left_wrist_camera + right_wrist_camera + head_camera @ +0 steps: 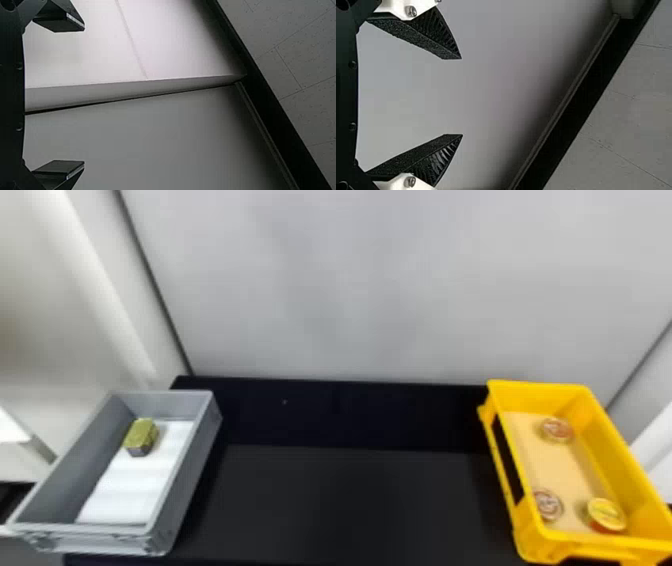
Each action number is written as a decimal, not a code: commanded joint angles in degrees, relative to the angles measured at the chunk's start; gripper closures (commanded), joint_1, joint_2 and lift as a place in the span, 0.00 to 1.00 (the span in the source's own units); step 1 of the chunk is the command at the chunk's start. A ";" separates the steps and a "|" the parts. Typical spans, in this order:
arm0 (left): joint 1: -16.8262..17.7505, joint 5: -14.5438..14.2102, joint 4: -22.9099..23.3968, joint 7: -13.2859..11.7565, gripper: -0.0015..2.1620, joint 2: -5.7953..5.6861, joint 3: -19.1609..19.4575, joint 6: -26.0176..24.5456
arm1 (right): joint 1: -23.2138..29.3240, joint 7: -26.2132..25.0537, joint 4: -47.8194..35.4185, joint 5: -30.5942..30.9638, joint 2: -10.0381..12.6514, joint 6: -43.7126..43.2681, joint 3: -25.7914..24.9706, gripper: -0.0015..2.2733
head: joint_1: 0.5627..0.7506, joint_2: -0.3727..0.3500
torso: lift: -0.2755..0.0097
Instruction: Pick up the round yellow can and place it in the yellow rectangular box
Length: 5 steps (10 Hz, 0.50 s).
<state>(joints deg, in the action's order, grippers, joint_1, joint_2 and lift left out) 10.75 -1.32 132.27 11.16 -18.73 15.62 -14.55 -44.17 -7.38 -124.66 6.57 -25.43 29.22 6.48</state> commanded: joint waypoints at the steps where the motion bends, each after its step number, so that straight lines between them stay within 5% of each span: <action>1: -0.20 0.00 0.00 0.00 0.03 0.00 0.12 0.22 | -0.57 -0.18 -0.23 -0.07 -0.59 -2.31 0.56 0.04 | 0.70 0.59 | 0.96; 5: -0.47 0.00 0.00 0.00 0.03 -0.18 0.21 0.31 | -0.04 0.08 0.21 0.55 -0.50 -3.98 0.73 0.04 | 0.70 0.59 | 0.96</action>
<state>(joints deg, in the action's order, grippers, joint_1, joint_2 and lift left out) 10.35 -1.32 132.27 11.16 -18.87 15.77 -14.27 -44.33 -7.37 -124.52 7.06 -26.00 25.48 7.22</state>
